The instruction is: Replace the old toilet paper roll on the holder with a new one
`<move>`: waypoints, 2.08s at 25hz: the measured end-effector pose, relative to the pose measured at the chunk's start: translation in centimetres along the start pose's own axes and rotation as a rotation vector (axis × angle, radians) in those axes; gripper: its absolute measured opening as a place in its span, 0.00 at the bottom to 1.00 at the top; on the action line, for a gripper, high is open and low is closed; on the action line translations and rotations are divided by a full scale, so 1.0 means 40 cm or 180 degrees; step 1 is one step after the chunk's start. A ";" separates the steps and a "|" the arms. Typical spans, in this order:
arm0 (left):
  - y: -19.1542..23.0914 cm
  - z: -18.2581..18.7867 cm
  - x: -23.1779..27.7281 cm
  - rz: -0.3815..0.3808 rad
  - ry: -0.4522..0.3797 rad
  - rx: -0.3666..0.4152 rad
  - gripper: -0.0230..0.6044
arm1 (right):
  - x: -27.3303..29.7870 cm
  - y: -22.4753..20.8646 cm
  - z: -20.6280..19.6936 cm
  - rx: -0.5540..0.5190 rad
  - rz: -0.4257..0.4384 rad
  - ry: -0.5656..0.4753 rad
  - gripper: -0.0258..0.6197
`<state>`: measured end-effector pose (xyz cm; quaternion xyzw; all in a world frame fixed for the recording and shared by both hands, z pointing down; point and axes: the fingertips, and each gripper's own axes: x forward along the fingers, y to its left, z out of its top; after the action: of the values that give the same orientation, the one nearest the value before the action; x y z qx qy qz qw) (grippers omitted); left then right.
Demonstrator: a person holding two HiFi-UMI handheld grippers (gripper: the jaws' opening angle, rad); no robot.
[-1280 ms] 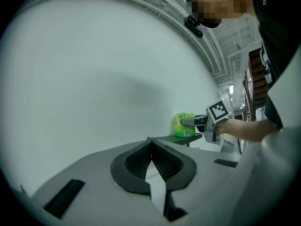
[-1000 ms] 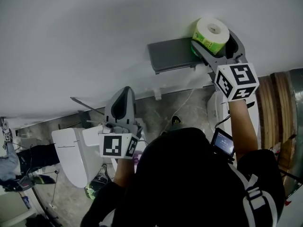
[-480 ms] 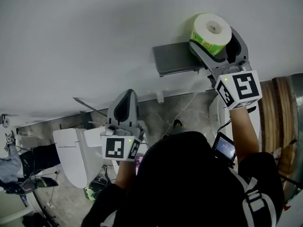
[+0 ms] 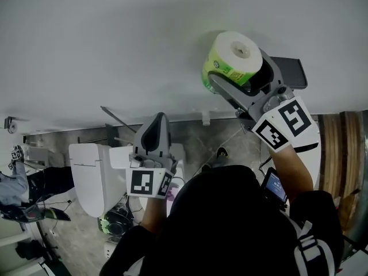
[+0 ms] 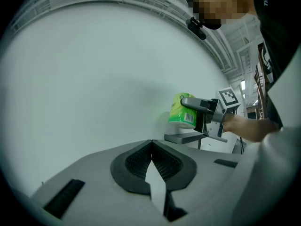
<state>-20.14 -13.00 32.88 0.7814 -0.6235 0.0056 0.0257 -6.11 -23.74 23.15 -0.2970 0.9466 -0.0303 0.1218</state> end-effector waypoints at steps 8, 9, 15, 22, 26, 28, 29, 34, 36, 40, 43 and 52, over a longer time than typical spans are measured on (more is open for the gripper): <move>0.075 -0.010 -0.038 0.0248 0.0093 0.0018 0.07 | 0.058 0.167 -0.104 0.0217 0.0561 0.0255 0.73; 0.083 -0.010 -0.043 0.0279 0.0103 0.0027 0.07 | 0.063 0.184 -0.112 0.0278 0.0631 0.0274 0.73; 0.086 -0.006 -0.079 0.0376 0.0147 0.0050 0.07 | 0.054 0.261 -0.205 0.0595 0.0884 0.0517 0.73; 0.069 -0.034 -0.114 0.0440 0.0260 0.0015 0.07 | 0.027 0.227 -0.374 0.1504 0.0581 0.0831 0.73; 0.063 -0.052 -0.112 0.0426 0.0330 0.0010 0.07 | 0.016 0.169 -0.460 0.1837 0.0267 0.0935 0.73; 0.066 -0.060 -0.107 0.0406 0.0367 0.0018 0.07 | 0.015 0.142 -0.495 0.2042 0.0096 0.0942 0.73; 0.068 -0.064 -0.105 0.0391 0.0384 0.0034 0.07 | 0.015 0.130 -0.510 0.2148 0.0009 0.0935 0.73; 0.061 -0.062 -0.089 0.0318 0.0394 0.0051 0.07 | 0.015 0.081 -0.556 0.2557 -0.0312 0.0885 0.73; 0.054 -0.062 -0.082 0.0298 0.0401 0.0052 0.07 | 0.011 0.061 -0.569 0.2698 -0.0425 0.0836 0.73; 0.048 -0.065 -0.074 0.0288 0.0434 0.0051 0.07 | 0.004 0.025 -0.568 0.2990 -0.0602 0.0580 0.73; 0.047 -0.063 -0.069 0.0286 0.0451 0.0054 0.07 | 0.000 0.013 -0.555 0.3123 -0.0689 0.0450 0.73; 0.044 -0.059 -0.062 0.0224 0.0431 0.0060 0.07 | -0.016 -0.014 -0.552 0.3548 -0.0968 0.0195 0.73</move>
<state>-22.33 -10.86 35.18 0.7570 -0.6473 0.0652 0.0603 -10.78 -24.15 44.74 -0.3197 0.7375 -0.5501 0.2266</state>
